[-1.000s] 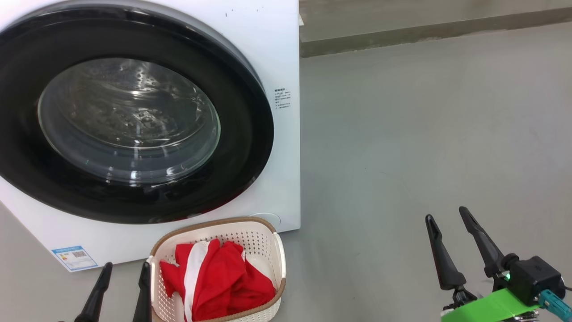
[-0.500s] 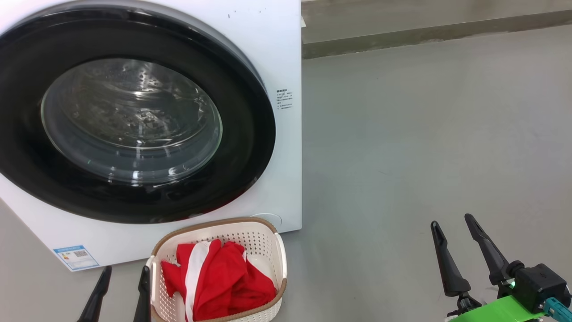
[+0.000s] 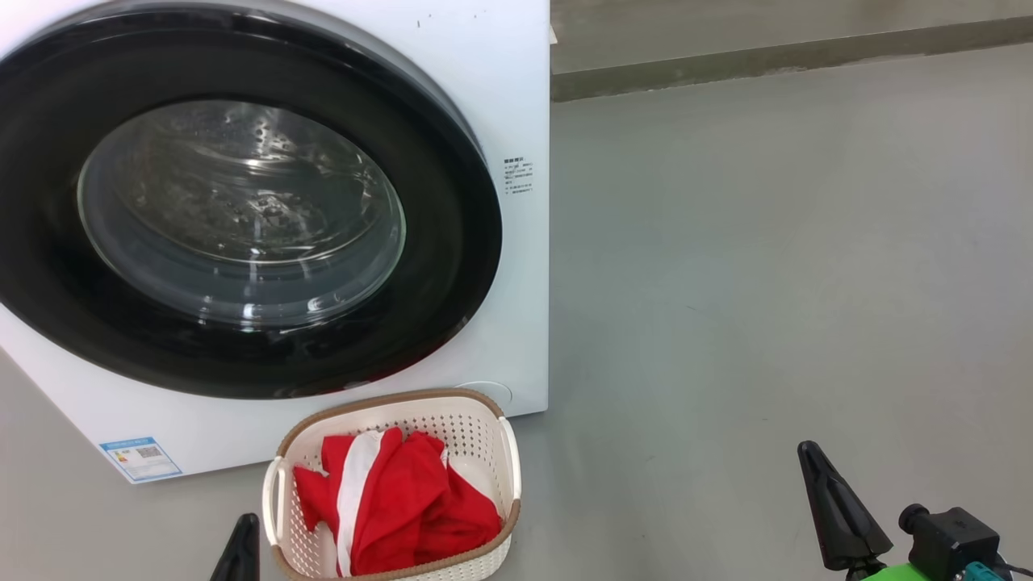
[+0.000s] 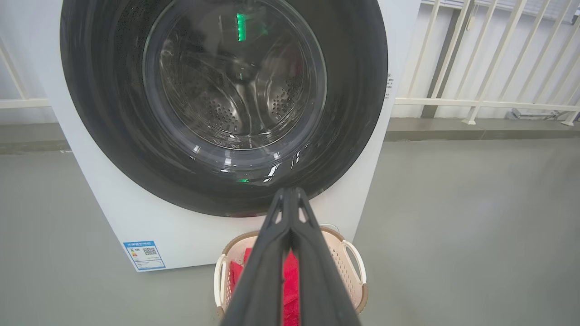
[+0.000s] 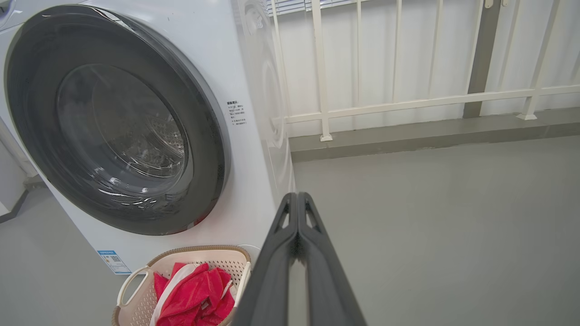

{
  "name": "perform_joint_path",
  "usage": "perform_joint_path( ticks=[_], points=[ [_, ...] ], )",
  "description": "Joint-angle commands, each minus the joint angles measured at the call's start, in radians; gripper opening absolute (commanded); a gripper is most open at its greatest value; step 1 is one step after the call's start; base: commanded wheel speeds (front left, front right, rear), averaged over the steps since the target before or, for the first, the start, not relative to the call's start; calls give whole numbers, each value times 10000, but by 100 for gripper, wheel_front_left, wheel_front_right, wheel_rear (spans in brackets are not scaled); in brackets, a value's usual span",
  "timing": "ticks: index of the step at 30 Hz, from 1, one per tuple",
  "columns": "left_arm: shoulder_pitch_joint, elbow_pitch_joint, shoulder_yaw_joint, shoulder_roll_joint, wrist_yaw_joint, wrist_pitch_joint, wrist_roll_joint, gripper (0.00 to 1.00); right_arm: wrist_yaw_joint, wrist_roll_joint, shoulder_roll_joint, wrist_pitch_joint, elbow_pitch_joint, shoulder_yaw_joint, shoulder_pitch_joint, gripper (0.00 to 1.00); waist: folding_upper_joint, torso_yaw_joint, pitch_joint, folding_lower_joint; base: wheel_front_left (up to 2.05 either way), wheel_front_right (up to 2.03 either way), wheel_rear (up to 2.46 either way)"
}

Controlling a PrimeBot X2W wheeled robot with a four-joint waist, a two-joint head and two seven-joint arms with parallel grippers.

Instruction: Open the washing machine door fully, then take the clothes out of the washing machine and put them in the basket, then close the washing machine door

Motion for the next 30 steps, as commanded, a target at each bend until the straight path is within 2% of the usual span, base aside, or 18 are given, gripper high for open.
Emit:
perform_joint_path(
  ticks=[1, 4, 9, 30],
  points=[
    [-131, -184, 57, 55, -2, 70, -325, 0, 0, 279, -92, 70, -227, -24, -268, 0, 0, 13, 7, 7, 0, 0, 0],
    [-174, -176, 58, 57, -4, 157, -683, 0, -1, 611, -100, 148, -213, -45, -307, 0, 0, 30, 5, 23, 0, 0, 0],
    [-256, -143, 49, 61, -7, 284, -1270, 0, -1, 1154, -110, 277, -162, -74, -390, 0, 0, 55, 52, 1, 0, 0, 0],
    [-645, 23, 70, 77, -18, 871, -3740, 0, -3, 3425, -131, 841, 36, -226, -746, 0, 0, 159, 165, 0, 0, 0, 0]
  ],
)
